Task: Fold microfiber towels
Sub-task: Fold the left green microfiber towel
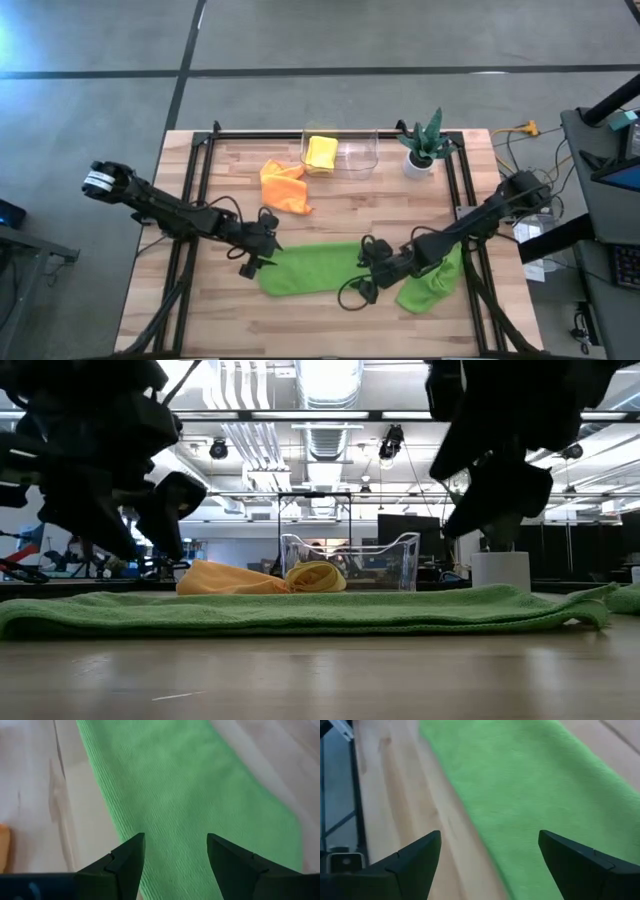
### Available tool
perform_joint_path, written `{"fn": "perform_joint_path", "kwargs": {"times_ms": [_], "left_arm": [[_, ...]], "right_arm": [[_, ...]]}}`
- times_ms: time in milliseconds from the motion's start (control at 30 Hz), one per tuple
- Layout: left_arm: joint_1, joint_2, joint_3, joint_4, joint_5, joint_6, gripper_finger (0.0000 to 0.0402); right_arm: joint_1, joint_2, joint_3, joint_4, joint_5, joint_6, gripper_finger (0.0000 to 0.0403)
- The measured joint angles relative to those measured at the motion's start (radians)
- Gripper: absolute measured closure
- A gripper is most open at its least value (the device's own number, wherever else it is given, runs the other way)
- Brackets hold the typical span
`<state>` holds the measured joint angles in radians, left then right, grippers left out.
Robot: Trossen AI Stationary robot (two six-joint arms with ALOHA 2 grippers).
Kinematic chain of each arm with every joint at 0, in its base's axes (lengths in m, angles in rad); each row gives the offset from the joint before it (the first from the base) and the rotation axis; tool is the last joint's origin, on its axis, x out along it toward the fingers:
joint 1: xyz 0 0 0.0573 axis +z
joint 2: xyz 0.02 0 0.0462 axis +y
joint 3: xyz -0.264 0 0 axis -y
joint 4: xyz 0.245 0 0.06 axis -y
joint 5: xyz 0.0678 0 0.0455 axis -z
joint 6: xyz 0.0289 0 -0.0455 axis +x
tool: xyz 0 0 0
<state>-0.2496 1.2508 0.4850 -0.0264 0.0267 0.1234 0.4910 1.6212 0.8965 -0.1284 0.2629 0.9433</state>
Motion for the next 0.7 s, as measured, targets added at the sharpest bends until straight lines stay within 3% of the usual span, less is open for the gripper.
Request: {"fn": "perform_joint_path", "kwargs": {"times_ms": [133, 300, 500, 700], "left_arm": [[0.008, 0.0, -0.002, -0.045, 0.001, 0.006, 0.0204], [0.013, 0.01, -0.002, -0.092, 0.001, 0.017, 0.0204], [0.015, 0.021, -0.003, -0.09, -0.003, 0.049, 0.0204], [0.015, 0.078, -0.003, -0.083, -0.02, 0.042, 0.0204]], "right_arm": [[0.009, 0.045, 0.063, -0.031, -0.027, 0.061, 0.0076], [0.013, 0.072, 0.103, -0.036, -0.092, 0.248, 0.0076], [0.013, 0.082, 0.087, -0.088, -0.139, 0.569, 0.0076], [0.007, 0.083, 0.068, -0.176, -0.15, 0.69, 0.0076]]}}
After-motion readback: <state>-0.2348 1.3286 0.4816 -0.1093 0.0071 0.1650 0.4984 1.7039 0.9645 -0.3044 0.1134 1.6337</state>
